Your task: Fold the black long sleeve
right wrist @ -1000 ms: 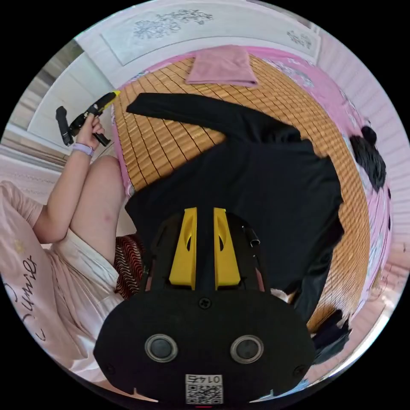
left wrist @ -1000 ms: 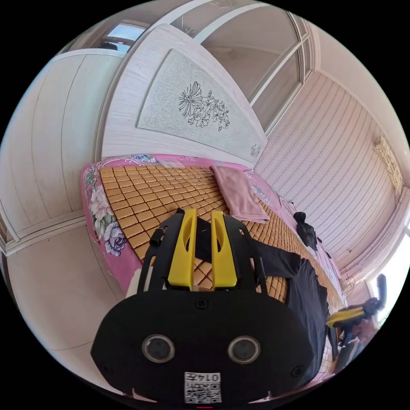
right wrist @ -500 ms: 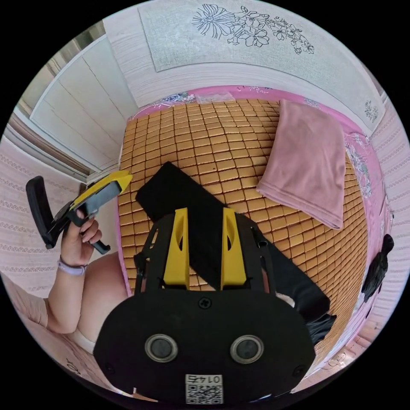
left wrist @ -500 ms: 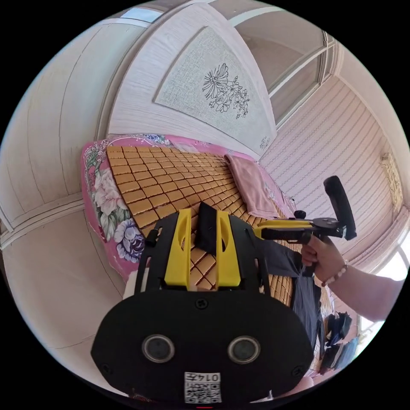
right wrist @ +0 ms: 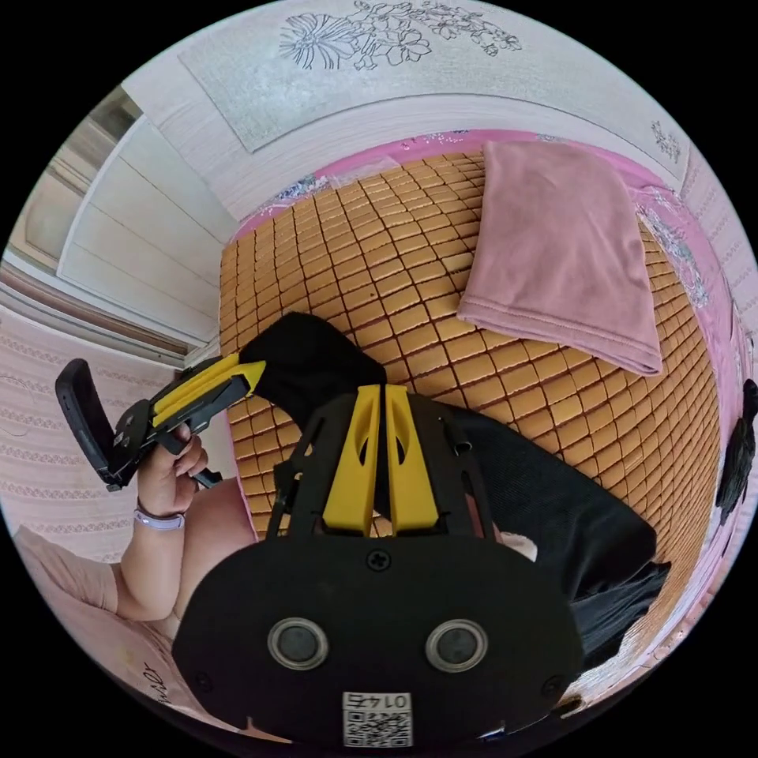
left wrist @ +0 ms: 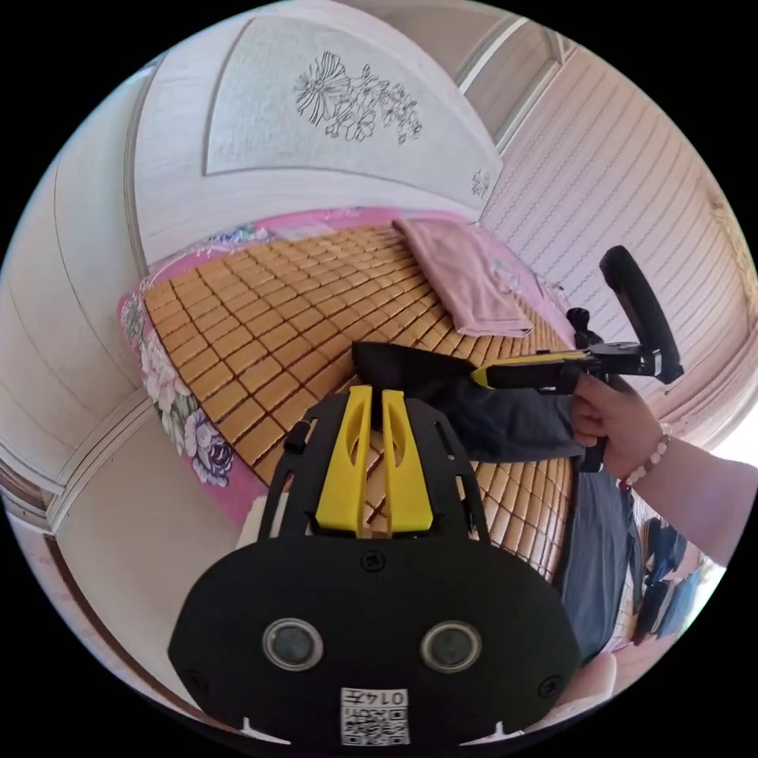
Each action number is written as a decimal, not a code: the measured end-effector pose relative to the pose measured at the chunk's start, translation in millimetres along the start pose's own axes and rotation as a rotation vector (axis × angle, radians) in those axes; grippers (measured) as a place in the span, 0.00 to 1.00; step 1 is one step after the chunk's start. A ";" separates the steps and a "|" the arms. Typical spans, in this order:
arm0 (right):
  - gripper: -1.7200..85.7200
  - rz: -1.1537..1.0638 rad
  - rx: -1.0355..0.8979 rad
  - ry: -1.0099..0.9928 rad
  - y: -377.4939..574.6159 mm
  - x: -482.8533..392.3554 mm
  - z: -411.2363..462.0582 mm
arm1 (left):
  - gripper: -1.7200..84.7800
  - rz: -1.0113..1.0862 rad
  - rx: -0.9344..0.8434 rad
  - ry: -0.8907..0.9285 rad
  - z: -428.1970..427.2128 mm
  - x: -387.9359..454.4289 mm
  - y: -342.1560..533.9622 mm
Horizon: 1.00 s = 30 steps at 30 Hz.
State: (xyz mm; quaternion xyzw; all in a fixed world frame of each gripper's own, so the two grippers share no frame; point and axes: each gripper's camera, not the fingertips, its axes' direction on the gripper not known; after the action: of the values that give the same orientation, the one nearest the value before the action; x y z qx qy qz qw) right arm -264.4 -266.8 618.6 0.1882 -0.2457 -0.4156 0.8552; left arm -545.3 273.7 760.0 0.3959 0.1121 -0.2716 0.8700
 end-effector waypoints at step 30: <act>0.10 0.743 0.294 0.070 437.5 101.8 -274.9 | 0.09 0.964 -0.541 0.707 -29.7 369.4 167.3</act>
State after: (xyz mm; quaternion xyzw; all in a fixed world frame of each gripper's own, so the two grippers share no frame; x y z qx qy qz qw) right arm 219.0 -60.9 653.5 0.2210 -0.3245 -0.0318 0.9192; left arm -145.2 244.3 694.0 0.2344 0.2654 0.3330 0.8739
